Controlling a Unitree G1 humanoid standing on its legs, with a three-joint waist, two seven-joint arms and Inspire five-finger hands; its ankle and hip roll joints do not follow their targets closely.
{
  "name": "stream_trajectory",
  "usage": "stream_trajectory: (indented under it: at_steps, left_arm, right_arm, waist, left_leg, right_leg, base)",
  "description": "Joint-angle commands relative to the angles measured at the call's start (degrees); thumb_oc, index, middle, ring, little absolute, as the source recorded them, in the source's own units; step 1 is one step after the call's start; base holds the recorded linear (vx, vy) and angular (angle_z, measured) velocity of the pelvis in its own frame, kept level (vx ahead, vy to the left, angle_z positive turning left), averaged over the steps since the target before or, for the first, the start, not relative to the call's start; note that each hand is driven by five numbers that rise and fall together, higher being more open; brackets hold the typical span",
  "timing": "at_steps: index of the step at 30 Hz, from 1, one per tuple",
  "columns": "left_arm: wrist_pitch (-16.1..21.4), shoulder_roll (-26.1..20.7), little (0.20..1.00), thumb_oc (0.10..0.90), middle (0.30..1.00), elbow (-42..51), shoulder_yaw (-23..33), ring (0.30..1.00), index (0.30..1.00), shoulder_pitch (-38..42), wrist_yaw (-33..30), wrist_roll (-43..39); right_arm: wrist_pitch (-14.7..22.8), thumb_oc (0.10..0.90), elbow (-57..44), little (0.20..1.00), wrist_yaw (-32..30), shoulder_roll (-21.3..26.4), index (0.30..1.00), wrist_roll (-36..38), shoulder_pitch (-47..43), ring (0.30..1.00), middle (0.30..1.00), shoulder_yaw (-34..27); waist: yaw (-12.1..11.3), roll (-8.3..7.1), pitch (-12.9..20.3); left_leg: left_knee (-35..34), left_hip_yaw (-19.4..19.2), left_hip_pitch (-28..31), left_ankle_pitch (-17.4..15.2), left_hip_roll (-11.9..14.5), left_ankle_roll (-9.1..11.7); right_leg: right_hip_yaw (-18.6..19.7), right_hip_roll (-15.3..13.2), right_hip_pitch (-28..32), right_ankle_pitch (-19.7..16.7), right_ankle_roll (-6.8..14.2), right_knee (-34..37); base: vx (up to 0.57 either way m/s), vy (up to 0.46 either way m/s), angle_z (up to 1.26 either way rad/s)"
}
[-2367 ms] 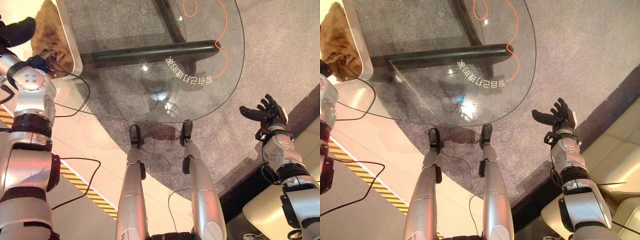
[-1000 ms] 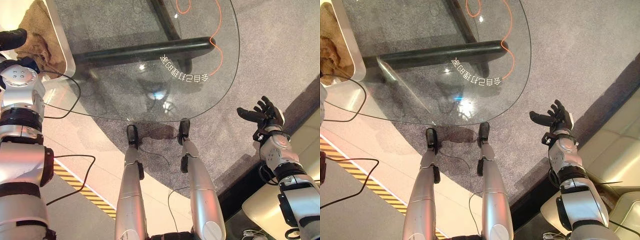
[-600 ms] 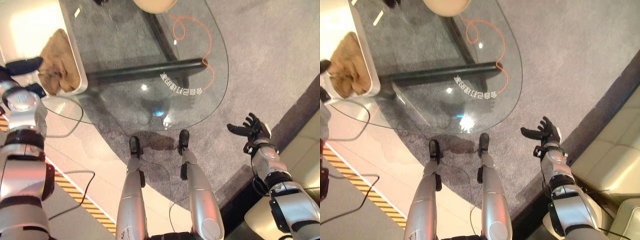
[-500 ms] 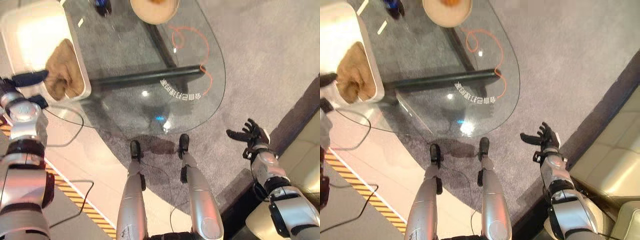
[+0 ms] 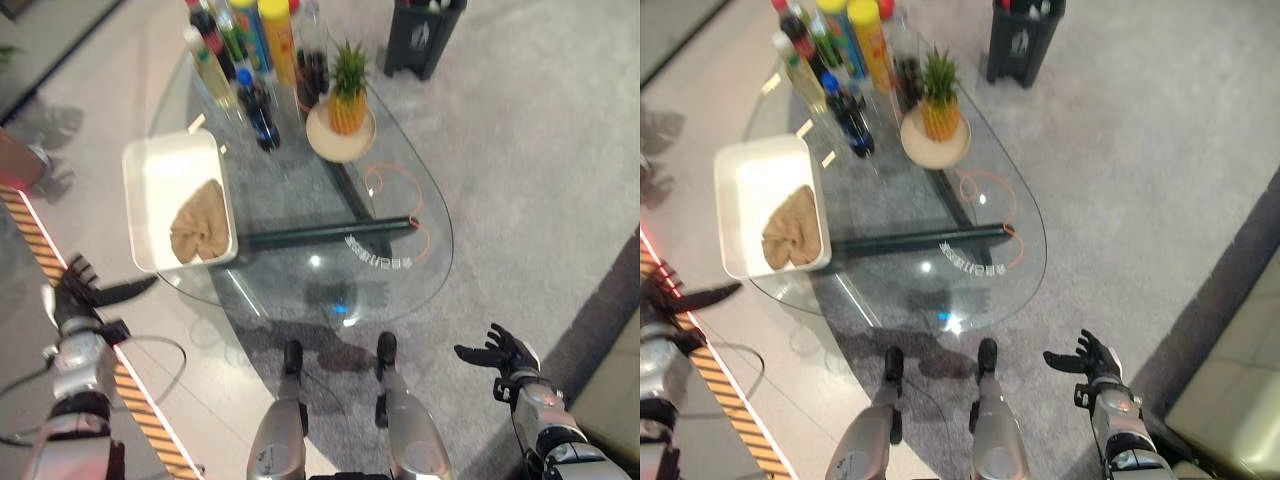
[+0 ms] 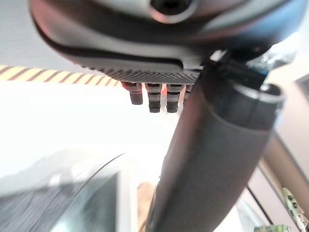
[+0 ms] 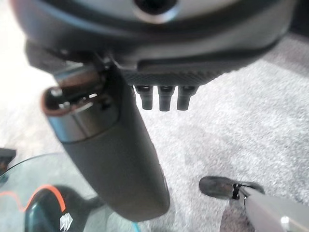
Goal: Wipe the table with a cloth and put it in the basket.
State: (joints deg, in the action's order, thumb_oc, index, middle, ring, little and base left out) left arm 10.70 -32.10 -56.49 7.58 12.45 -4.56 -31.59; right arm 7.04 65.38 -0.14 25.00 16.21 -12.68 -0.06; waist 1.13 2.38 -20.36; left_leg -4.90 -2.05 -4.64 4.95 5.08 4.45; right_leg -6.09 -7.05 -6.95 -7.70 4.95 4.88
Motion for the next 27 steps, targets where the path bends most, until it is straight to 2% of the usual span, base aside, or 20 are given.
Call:
stream_trajectory:
  at_steps: [1, 2, 5, 12, 15, 20, 27]
  left_arm:
    - [2.6, -1.8, 0.9, 0.8, 0.9, -4.3, -0.1, 0.9, 0.9, -2.2, 2.8, 4.1]
    - [1.4, 0.0, 0.9, 0.8, 0.9, -5.3, -0.7, 0.9, 0.9, -3.5, 4.1, 5.7]
    - [0.7, 4.9, 0.9, 0.8, 0.9, -10.1, -2.6, 0.9, 0.9, -6.7, 6.4, 11.8]
    - [-0.9, 11.4, 0.9, 0.8, 0.9, -17.0, -6.9, 0.9, 0.9, -9.1, 8.7, 17.6]
    - [-1.4, 12.7, 0.9, 0.8, 0.9, -19.2, -8.0, 0.9, 0.9, -9.4, 8.6, 18.2]
    - [-4.6, 13.7, 0.9, 0.8, 0.9, -21.9, -8.8, 0.9, 0.9, -10.1, 9.2, 20.7]
    - [-5.5, 14.4, 0.9, 0.8, 0.9, -22.7, -9.1, 0.9, 0.9, -9.8, 9.7, 19.3]
  right_arm:
    - [0.9, 0.8, 3.1, 0.9, 0.2, -1.0, 0.9, -4.5, 6.7, 0.9, 0.9, -0.4]
    - [0.2, 0.8, 3.9, 0.9, 0.6, -1.7, 0.9, -5.3, 7.5, 0.9, 0.9, -0.3]
    - [-2.0, 0.8, 6.5, 0.9, 1.3, -3.7, 0.9, -8.7, 9.0, 0.9, 0.9, 0.0]
    - [-4.9, 0.8, 11.3, 0.9, 1.5, -6.5, 0.9, -11.2, 9.7, 0.9, 0.9, -0.3]
    - [-5.3, 0.8, 13.1, 0.9, 1.4, -7.4, 0.9, -11.5, 9.6, 0.9, 0.9, -0.6]
    - [-7.4, 0.8, 15.5, 0.9, 1.8, -8.2, 0.9, -11.9, 9.2, 0.9, 0.9, -0.4]
    - [-7.7, 0.8, 17.5, 0.9, 2.4, -8.7, 0.9, -13.7, 9.3, 0.9, 0.9, 1.1]
  waist:
    - [-0.6, -2.49, 9.3]
    - [-0.7, -2.57, 10.5]
    - [-1.2, -2.59, 13.9]
    - [-1.5, -2.63, 16.6]
    - [-1.6, -2.61, 17.0]
    - [-1.7, -2.75, 17.6]
    - [-1.6, -2.66, 17.6]
  left_leg:
    - [3.2, -1.8, -1.1, -3.2, -2.1, -2.1]
    - [2.7, -1.7, 0.1, -3.3, -2.0, -2.1]
    - [1.5, -1.7, 3.3, -3.4, -1.7, -2.1]
    - [0.2, -1.8, 7.6, -4.3, -1.4, -2.2]
    - [-0.1, -1.6, 8.4, -4.6, -1.5, -2.2]
    - [-0.1, -1.7, 8.8, -4.8, -1.5, -2.1]
    - [-0.1, -1.7, 9.3, -5.0, -1.3, -2.2]
  right_leg:
    - [-1.8, -2.4, 1.3, 4.8, 0.6, -4.5]
    - [-2.0, -2.3, 2.5, 4.7, 0.5, -4.1]
    - [-2.6, -2.1, 5.5, 4.7, 0.4, -3.0]
    - [-3.7, -2.1, 9.9, 5.1, 0.5, -1.8]
    - [-4.2, -2.1, 10.9, 4.9, 0.7, -1.1]
    - [-4.6, -2.2, 11.5, 4.4, 1.1, -0.2]
    - [-4.2, -2.2, 12.0, 4.5, 1.0, -0.3]
  base:
    - [0.13, -0.007, -0.02]
    - [0.19, -0.003, -0.03]
    - [0.17, 0.014, -0.01]
    - [0.06, 0.015, 0.01]
    - [0.0, 0.0, 0.0]
    - [0.0, 0.0, 0.0]
    - [0.0, 0.0, 0.0]
